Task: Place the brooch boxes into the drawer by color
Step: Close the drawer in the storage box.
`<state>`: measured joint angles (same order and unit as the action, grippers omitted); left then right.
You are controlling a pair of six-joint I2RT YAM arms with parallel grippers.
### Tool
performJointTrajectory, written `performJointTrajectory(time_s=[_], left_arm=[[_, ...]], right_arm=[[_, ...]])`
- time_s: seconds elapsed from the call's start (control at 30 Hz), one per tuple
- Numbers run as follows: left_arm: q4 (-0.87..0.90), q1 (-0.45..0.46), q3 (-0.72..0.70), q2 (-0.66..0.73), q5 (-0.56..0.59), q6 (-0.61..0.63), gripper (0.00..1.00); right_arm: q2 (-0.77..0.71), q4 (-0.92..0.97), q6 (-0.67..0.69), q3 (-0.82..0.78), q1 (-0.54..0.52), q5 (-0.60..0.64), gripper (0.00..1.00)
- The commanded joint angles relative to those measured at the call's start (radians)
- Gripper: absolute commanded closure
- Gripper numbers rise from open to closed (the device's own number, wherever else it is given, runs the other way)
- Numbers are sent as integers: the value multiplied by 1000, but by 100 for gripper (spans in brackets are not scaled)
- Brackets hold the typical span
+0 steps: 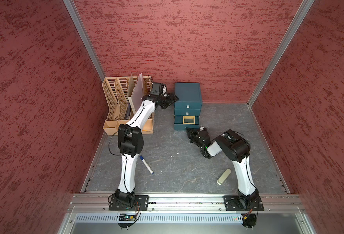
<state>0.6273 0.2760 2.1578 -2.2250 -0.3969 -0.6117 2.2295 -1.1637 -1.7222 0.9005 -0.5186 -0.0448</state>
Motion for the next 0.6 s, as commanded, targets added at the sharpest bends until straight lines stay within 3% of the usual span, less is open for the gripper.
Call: performJointTrajectory(time_s=[0.0,0.57], left_arm=[[92,3,-27,1,40,28,24],[101,5,-18,-5,41,28,25]], right_arm=[[17,47,-8,43,17,-21,100],[75,164,-27,200,41,-7,100]])
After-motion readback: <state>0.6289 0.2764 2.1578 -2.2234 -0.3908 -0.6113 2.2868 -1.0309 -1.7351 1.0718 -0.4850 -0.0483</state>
